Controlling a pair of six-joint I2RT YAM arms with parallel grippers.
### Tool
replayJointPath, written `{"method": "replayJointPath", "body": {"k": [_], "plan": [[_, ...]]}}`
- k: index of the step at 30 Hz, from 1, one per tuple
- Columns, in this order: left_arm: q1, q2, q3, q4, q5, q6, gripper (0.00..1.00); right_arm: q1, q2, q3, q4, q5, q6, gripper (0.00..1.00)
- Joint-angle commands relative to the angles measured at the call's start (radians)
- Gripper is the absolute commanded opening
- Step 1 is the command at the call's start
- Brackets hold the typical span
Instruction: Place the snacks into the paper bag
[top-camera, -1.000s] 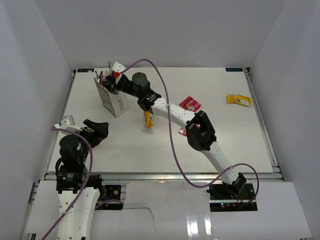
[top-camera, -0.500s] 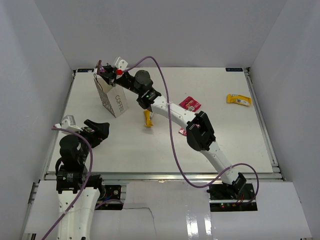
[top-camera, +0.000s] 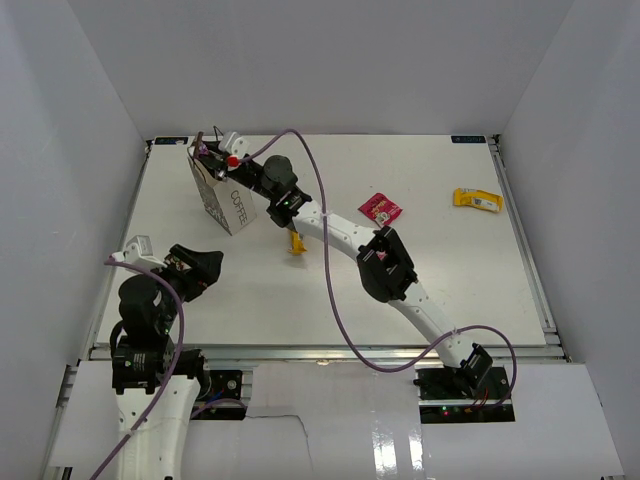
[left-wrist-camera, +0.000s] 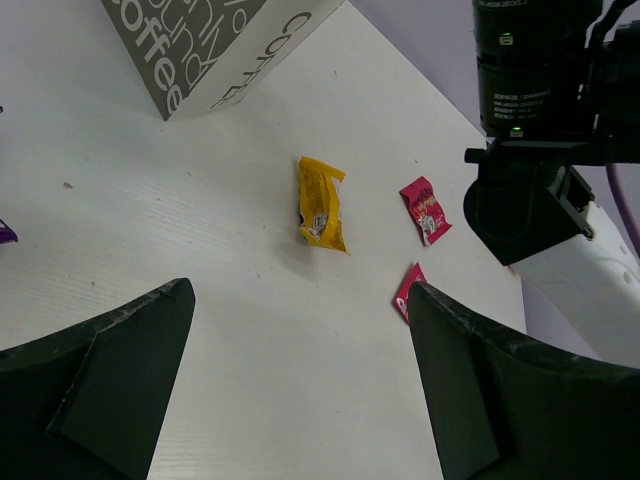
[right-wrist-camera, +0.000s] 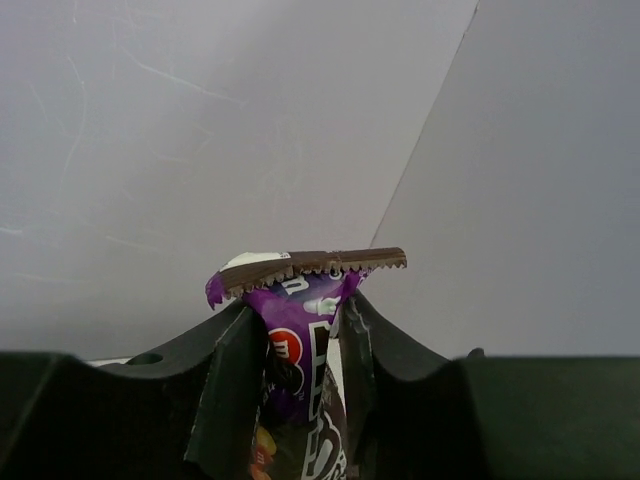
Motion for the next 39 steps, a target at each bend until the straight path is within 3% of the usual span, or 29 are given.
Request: {"method": "replayJointPath", "body": {"k": [1,3,8,16,25,39], "plan": [[0.001,-0.018,0.001,-0.024,0.028,-0.022,0.98,0.005,0.005,0.048,0.101,0.032,-0.04,0.4],[0.001,-0.021,0.004,-0.03,0.034,-0.022,0.97,0.005,0.007,0.042,0.105,0.04,-0.046,0.48],[0.001,-0.018,0.009,-0.038,0.039,-0.022,0.97,0.005,0.002,0.02,0.102,0.037,-0.06,0.6],[0.001,-0.006,0.027,-0.036,0.042,-0.012,0.98,0.005,-0.007,-0.003,0.093,0.029,-0.09,0.59],[0.001,0.022,0.026,-0.019,0.05,-0.002,0.98,-0.016,-0.007,-0.015,0.084,0.043,-0.103,0.76],[0.001,0.017,0.026,-0.016,0.036,-0.022,0.98,-0.027,-0.019,-0.004,0.082,0.037,-0.066,0.81]]}}
